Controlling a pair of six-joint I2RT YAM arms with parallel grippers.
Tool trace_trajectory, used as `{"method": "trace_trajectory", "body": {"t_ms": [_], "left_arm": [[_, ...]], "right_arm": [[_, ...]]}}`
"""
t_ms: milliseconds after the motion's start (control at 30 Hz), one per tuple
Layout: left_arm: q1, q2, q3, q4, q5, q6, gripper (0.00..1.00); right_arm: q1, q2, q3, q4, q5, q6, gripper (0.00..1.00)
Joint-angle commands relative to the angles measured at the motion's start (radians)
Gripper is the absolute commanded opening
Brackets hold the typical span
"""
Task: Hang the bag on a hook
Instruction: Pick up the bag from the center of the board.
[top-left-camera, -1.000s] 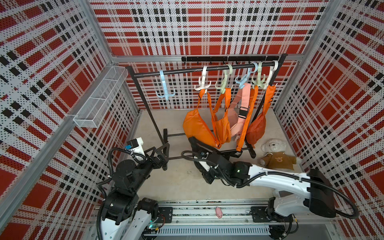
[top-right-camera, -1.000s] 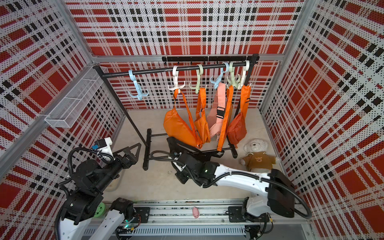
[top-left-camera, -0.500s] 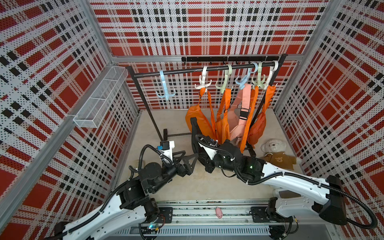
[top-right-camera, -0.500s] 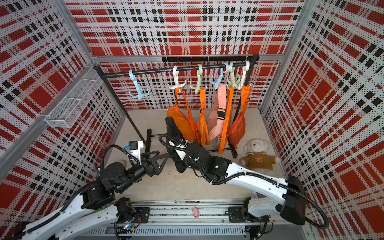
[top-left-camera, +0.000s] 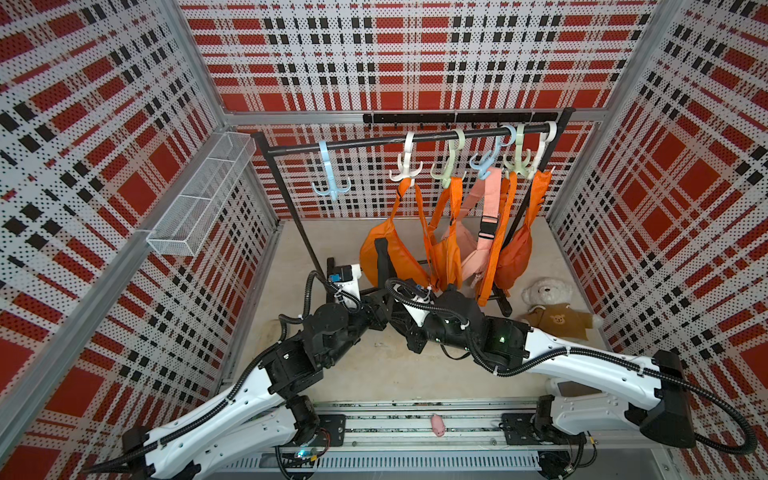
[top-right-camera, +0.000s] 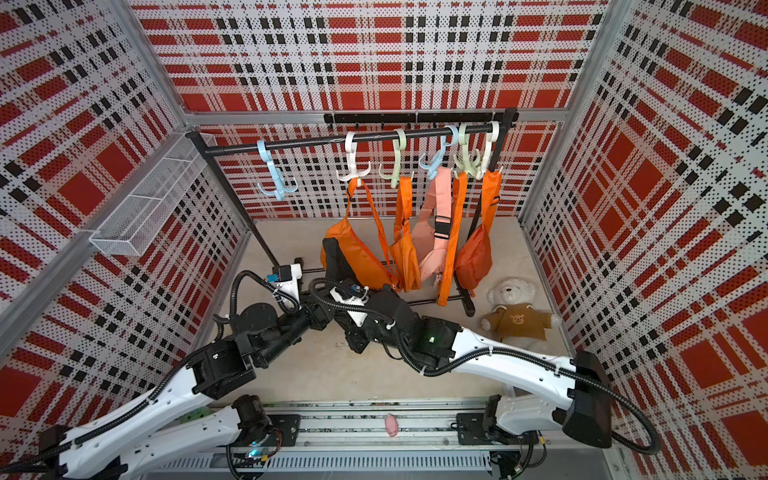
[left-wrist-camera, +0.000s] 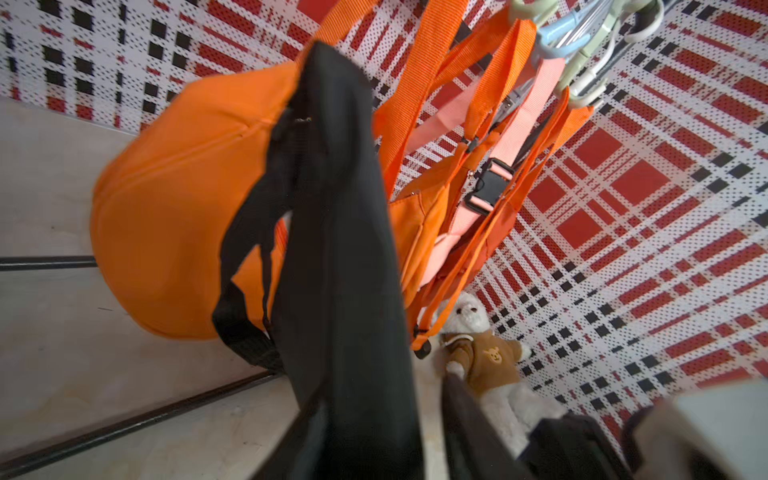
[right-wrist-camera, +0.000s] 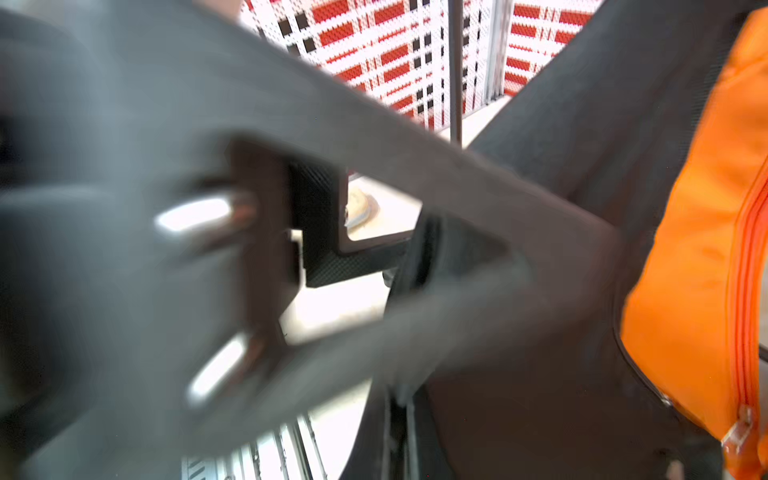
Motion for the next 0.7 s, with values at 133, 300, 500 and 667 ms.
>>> {"method": "trace_trajectory", "body": {"t_ms": [133, 300, 500, 667], "left_arm": [[0.066, -0.160, 0.107, -0.241, 0.007, 0.087, 0.04], [0.188, -0.221, 0.192, -0.400, 0.205, 0.152, 0.00], [0.281, -0.277, 0.263, -0.531, 0.344, 0.239, 0.00], [0.288, -0.292, 0.291, -0.549, 0.553, 0.313, 0.00]], "right_arm": [[0.002, -0.014, 0.082, 0.075, -0.055, -0.067, 0.00], [0.001, -0.005, 0.104, 0.088, -0.122, -0.095, 0.20], [-0.029, -0.081, 0.088, 0.075, -0.113, -0.114, 0.76], [-0.178, -0.145, 0.102, 0.000, -0.205, -0.087, 0.86]]}}
